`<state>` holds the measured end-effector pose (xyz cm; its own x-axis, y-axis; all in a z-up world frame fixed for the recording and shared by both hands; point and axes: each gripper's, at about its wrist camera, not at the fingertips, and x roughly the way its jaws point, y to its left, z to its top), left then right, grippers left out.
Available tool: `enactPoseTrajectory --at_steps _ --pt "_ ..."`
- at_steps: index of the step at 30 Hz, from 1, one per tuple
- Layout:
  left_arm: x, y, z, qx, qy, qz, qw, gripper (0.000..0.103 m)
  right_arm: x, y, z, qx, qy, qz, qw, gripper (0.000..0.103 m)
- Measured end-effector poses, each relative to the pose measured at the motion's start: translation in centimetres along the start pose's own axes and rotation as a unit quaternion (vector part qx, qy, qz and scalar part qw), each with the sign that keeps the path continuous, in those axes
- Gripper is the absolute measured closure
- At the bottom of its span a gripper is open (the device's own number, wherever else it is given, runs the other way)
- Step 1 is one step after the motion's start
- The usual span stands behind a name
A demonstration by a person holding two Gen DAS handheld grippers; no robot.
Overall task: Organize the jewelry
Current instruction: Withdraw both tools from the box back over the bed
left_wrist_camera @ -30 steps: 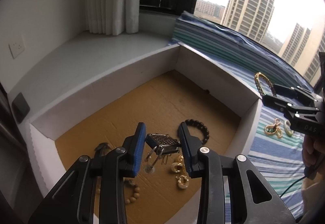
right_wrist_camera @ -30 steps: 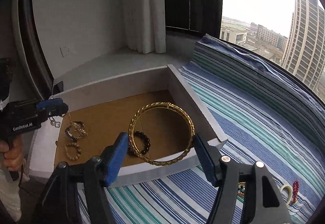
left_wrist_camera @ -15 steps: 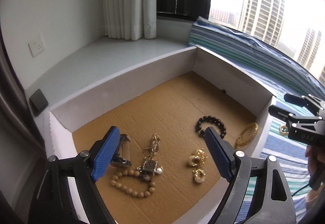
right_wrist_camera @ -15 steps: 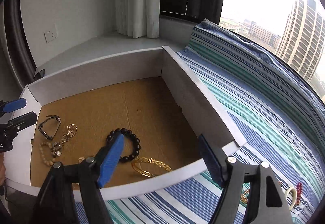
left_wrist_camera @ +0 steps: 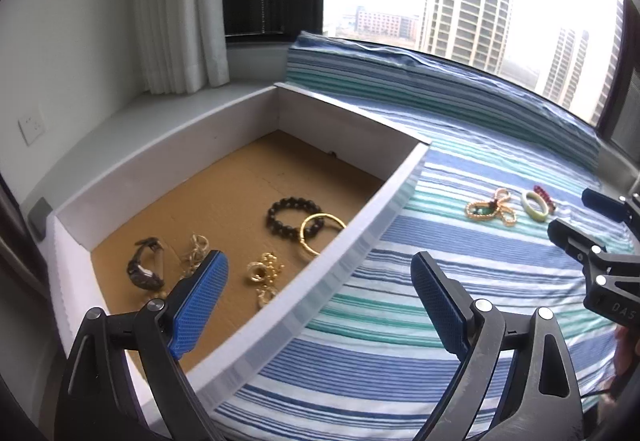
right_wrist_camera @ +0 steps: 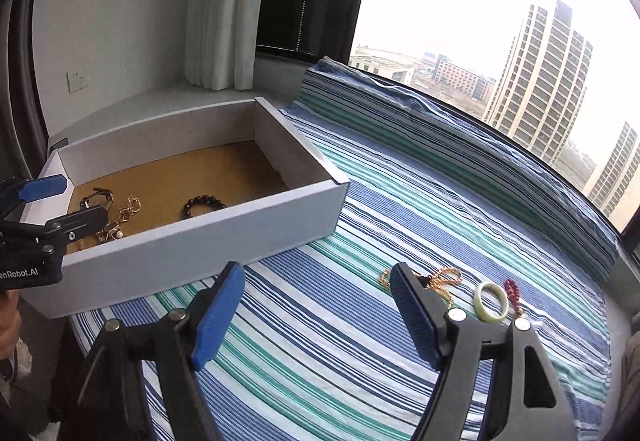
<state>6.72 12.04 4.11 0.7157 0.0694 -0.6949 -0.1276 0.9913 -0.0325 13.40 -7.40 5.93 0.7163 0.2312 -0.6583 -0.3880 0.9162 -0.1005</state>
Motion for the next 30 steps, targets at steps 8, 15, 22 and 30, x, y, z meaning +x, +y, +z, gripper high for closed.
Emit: enactPoseTrajectory --at_steps 8,15,22,30 --pt "-1.0 -4.9 -1.3 0.040 0.007 -0.022 0.9989 0.010 -4.5 -5.4 -4.0 0.050 -0.013 -0.085 0.995 0.026" --pt "-1.6 -7.1 -2.3 0.059 0.011 -0.027 0.9978 0.009 -6.7 -8.8 -7.1 0.079 -0.008 -0.150 0.985 0.026" --pt "-2.0 -8.0 -3.1 0.066 0.010 -0.024 0.9975 0.007 -7.9 -10.1 -8.8 0.086 -0.012 -0.200 0.976 0.026" --pt "-2.2 -8.5 -3.8 0.069 0.010 -0.026 0.9972 0.006 -9.2 -10.7 -9.3 0.087 -0.021 -0.235 0.968 0.026"
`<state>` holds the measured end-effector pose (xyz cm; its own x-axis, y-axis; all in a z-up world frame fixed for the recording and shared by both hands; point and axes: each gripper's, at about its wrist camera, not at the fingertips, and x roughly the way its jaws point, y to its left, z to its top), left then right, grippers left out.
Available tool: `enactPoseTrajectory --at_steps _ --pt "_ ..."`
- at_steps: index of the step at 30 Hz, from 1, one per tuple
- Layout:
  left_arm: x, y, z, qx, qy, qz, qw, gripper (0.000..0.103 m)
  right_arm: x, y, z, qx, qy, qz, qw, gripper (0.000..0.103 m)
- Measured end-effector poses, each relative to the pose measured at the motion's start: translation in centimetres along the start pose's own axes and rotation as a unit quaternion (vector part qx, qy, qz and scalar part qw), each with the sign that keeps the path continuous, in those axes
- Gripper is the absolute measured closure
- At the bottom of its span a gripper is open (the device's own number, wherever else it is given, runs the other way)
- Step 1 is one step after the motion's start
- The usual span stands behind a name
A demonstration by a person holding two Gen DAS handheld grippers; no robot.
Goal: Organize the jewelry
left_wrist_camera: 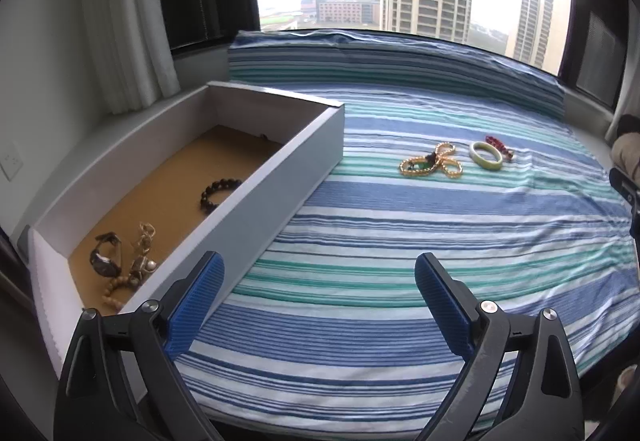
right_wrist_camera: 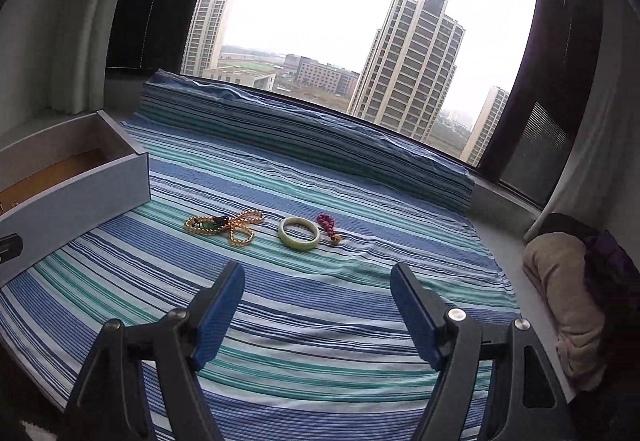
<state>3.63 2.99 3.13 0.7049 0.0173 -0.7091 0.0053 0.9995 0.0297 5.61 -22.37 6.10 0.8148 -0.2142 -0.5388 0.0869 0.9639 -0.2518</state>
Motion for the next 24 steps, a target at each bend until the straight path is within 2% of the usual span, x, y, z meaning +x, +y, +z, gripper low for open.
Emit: enactPoseTrajectory --at_steps 14,20,24 --pt "0.8 0.2 -1.1 -0.008 0.014 -0.002 0.9999 0.006 -0.7 -0.5 -0.4 0.000 -0.004 -0.026 1.000 0.026" --pt "2.3 0.0 -1.9 -0.006 0.034 -0.008 0.9994 0.005 1.0 -1.1 -1.8 0.023 0.028 0.006 0.999 0.026" --pt "4.1 -0.9 -2.7 0.004 0.058 -0.017 0.9981 0.005 3.8 -1.3 -4.8 0.047 0.071 0.036 0.996 0.026"
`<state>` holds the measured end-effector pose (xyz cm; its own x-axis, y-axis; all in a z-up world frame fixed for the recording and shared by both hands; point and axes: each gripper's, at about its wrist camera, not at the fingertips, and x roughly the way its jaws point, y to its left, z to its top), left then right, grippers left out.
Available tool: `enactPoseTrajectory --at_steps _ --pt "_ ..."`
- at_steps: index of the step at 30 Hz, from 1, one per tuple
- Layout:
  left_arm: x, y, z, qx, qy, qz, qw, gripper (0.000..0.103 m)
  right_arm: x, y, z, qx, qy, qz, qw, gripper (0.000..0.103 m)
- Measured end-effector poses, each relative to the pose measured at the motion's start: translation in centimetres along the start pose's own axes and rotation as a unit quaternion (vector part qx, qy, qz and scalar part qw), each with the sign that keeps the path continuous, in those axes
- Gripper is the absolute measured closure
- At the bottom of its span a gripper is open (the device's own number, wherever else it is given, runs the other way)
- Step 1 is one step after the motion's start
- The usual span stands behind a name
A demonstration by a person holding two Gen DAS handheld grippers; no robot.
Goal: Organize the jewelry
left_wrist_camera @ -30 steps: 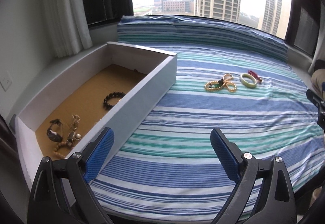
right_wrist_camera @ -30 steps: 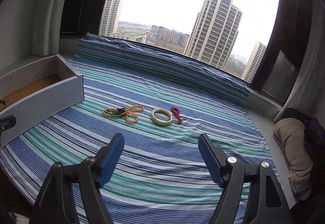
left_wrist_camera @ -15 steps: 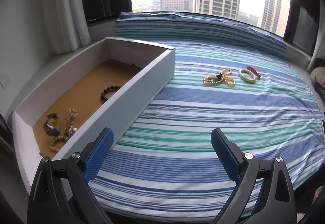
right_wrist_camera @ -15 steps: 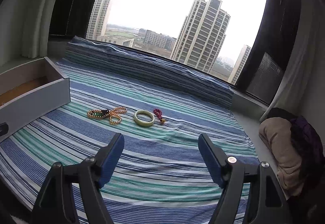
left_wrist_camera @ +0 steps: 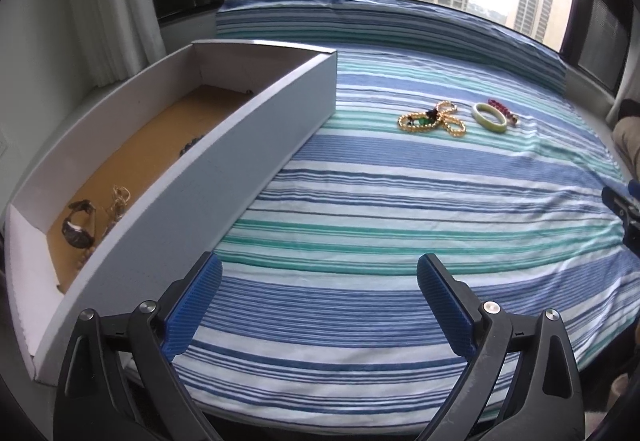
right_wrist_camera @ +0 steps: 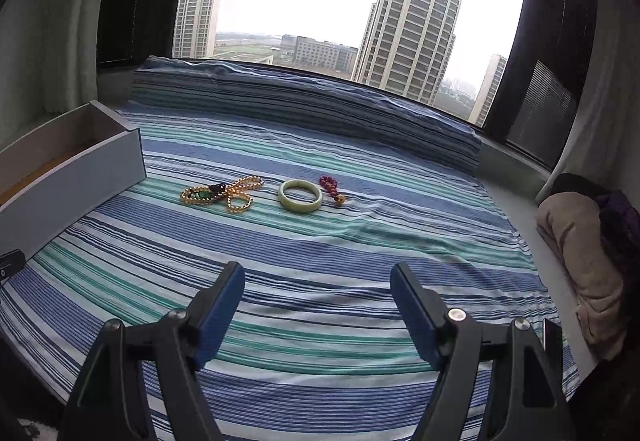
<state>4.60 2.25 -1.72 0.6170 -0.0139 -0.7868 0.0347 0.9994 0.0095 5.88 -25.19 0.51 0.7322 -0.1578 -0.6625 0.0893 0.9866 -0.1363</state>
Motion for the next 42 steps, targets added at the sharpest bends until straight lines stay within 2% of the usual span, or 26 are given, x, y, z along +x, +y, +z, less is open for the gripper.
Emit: enactPoseTrajectory --at_steps 5,9,13,18,24,28,29,30,31,32,33,34,37,42 --pt "2.4 -2.6 -0.1 0.041 0.027 -0.017 0.9987 0.005 4.3 -0.8 -3.7 0.024 0.058 0.007 0.998 0.026" --pt "4.1 -5.1 1.3 0.082 0.035 -0.040 0.9952 0.005 6.4 -1.3 -5.4 0.034 0.078 0.006 0.996 0.026" --pt "6.2 -6.9 4.3 0.094 0.034 -0.072 0.9924 0.005 7.5 -1.4 -6.1 0.038 0.082 0.017 0.996 0.026" --pt "9.5 -9.2 8.9 0.115 0.014 -0.094 0.9888 0.007 8.3 -1.0 -6.6 0.036 0.085 0.035 0.995 0.026" --pt "14.9 -13.3 13.9 0.158 -0.012 -0.097 0.9826 0.035 8.9 -0.8 -6.8 0.035 0.092 0.051 0.994 0.026" --pt "19.0 -15.1 15.1 0.161 0.013 -0.107 0.9811 0.057 8.8 -0.7 -6.8 0.032 0.091 0.060 0.993 0.026" --pt "19.8 -15.4 15.1 0.163 0.017 -0.106 0.9807 0.059 8.8 -0.6 -6.8 0.032 0.091 0.063 0.993 0.026" --pt "20.5 -15.6 15.2 0.163 0.019 -0.106 0.9807 0.065 8.9 -0.6 -6.8 0.031 0.091 0.065 0.993 0.026" --pt "21.1 -15.7 15.1 0.160 0.021 -0.105 0.9813 0.078 8.9 -0.5 -6.9 0.031 0.092 0.067 0.993 0.026" --pt "21.5 -15.6 15.1 0.151 0.025 -0.114 0.9816 0.086 9.0 -0.6 -6.9 0.031 0.093 0.068 0.993 0.026" --pt "21.6 -15.2 15.1 0.138 0.023 -0.124 0.9824 0.089 9.1 -0.6 -6.9 0.031 0.095 0.069 0.993 0.026" --pt "21.2 -14.7 15.0 0.122 0.012 -0.133 0.9834 0.096 9.2 -0.6 -7.0 0.031 0.097 0.070 0.992 0.026" --pt "19.3 -13.1 14.5 0.090 -0.005 -0.156 0.9835 0.096 9.5 -0.6 -7.1 0.032 0.101 0.072 0.992 0.026" --pt "12.6 -9.5 11.5 0.068 -0.017 -0.204 0.9765 0.096 9.4 -0.7 -6.8 0.037 0.097 0.073 0.992 0.026"
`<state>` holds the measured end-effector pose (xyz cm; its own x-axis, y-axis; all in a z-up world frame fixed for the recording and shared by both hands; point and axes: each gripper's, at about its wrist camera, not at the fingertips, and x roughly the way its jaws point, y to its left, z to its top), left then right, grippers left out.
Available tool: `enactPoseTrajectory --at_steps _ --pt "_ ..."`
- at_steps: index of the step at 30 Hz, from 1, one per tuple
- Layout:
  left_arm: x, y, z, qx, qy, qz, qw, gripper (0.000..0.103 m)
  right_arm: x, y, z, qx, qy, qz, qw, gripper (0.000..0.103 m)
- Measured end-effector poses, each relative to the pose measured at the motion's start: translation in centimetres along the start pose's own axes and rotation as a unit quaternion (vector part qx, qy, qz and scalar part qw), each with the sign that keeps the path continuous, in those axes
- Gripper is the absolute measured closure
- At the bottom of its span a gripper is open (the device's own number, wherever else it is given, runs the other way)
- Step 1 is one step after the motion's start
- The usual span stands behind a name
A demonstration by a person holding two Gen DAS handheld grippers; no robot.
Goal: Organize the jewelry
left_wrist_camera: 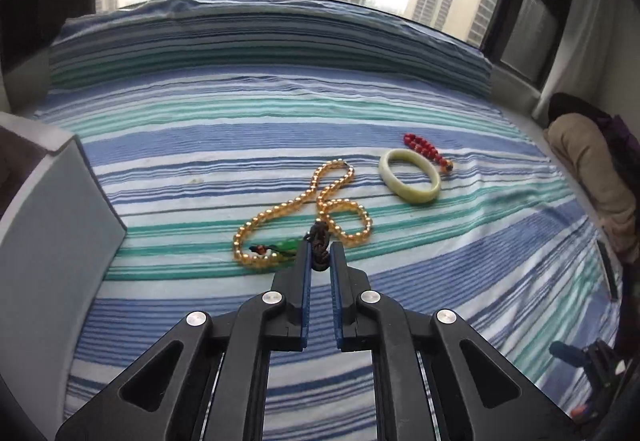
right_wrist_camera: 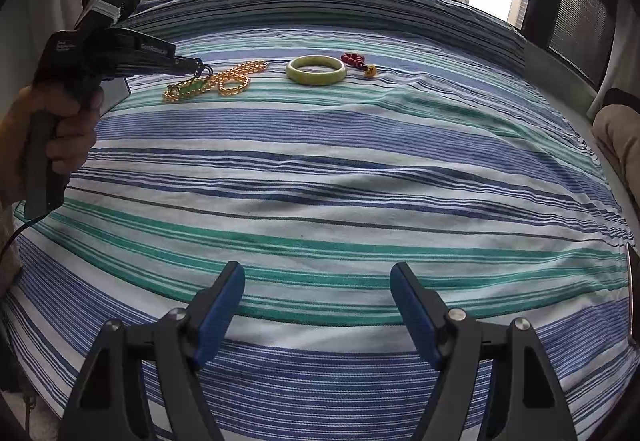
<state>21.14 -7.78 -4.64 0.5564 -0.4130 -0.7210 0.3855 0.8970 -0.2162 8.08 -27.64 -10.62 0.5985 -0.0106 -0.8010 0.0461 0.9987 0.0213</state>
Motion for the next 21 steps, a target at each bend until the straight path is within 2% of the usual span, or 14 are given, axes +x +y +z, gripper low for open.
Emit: enactPoseTrajectory --at_steps 1,4,8,9,10,12,14,18,21 --pt "-1.4 -0.1 -0.8 0.004 0.002 -0.009 0.9999 0.096 -0.1 0.1 0.1 0.000 -0.002 0.000 1.000 0.026" --pt "-5.4 -0.7 -4.1 0.030 0.010 -0.006 0.9995 0.096 -0.3 0.3 0.2 -0.002 -0.004 0.002 1.000 0.026" --pt "-7.4 -0.3 -8.5 0.034 0.041 0.033 0.9980 0.093 -0.3 0.6 -0.1 -0.006 -0.001 0.005 1.000 0.026" --pt "-7.7 0.0 -9.5 0.026 0.047 0.046 0.9975 0.082 -0.4 0.8 -0.2 -0.006 0.001 0.006 1.000 0.026" --pt "-8.0 0.4 -10.4 0.018 0.053 0.054 0.9970 0.057 -0.5 0.9 -0.4 -0.006 0.003 0.008 1.000 0.026" --pt "-8.8 1.1 -11.7 -0.005 0.047 0.067 0.9967 0.032 -0.7 1.0 -0.6 -0.006 0.007 0.010 1.000 0.026" --pt "-9.3 1.9 -12.5 -0.027 0.036 0.066 0.9968 0.029 -1.0 1.0 -0.8 -0.003 0.009 0.014 1.000 0.026" --pt "-8.5 2.2 -12.5 -0.051 0.047 0.055 0.9961 0.028 -1.0 0.9 -0.8 0.001 0.026 0.031 0.999 0.026" --pt "-7.6 2.1 -11.8 -0.049 0.052 0.080 0.9942 0.025 -0.5 -0.4 1.1 0.014 0.044 0.061 0.997 0.026"
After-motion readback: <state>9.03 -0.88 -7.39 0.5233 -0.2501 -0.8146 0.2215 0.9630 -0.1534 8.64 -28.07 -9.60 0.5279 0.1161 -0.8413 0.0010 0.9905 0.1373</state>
